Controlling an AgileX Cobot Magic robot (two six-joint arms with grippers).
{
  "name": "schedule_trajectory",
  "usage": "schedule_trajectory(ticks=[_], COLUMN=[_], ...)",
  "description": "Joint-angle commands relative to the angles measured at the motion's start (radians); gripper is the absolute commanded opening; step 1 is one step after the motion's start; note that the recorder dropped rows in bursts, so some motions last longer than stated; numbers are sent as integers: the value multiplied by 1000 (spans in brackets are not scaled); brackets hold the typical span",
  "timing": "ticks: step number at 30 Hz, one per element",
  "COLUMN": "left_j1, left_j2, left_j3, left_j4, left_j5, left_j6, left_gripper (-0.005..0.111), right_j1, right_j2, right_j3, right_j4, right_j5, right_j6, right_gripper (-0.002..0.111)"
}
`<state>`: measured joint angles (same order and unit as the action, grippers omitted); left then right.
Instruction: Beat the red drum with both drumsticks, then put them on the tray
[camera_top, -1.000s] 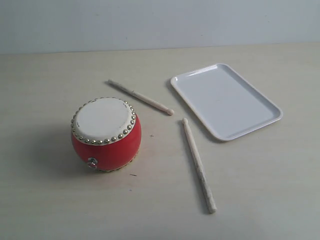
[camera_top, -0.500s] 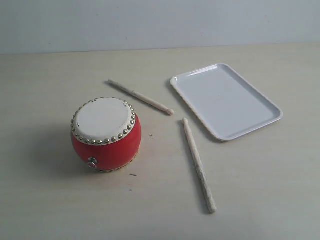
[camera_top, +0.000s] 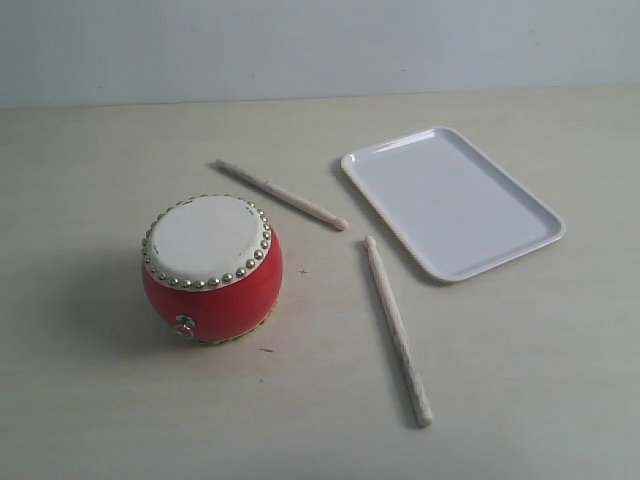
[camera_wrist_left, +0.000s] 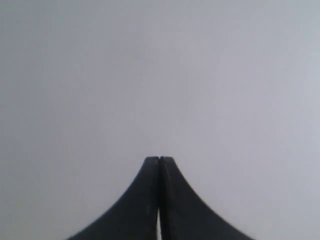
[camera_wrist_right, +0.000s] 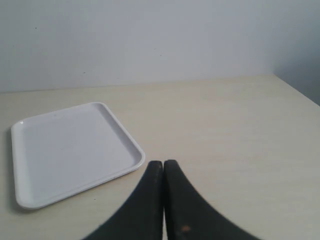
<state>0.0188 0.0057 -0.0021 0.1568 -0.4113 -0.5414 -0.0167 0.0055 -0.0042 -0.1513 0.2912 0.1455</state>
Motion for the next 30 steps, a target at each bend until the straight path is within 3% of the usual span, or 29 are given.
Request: schedule_trajectory(ticks=[1, 6, 14, 20, 30], left_j1=[5, 7, 7, 7, 7], left_j2=[8, 152, 576, 892, 1135], left_j3=[-35, -216, -506, -721, -847], left_j4=[64, 72, 103, 245, 386], left_j5=[-228, -209, -221, -215, -203], left_j6=[-60, 29, 70, 44, -19], left_gripper=[0, 0, 0, 0, 0], right_j1=[-5, -5, -5, -5, -5], right_j2=[-5, -5, -5, -5, -5], right_j3=[4, 4, 4, 4, 4], right_j4=[-5, -5, -5, -5, -5], right_j5=[-4, -4, -4, -4, -4], right_j6=[-2, -2, -2, -2, -2], right_gripper=[0, 0, 0, 0, 0])
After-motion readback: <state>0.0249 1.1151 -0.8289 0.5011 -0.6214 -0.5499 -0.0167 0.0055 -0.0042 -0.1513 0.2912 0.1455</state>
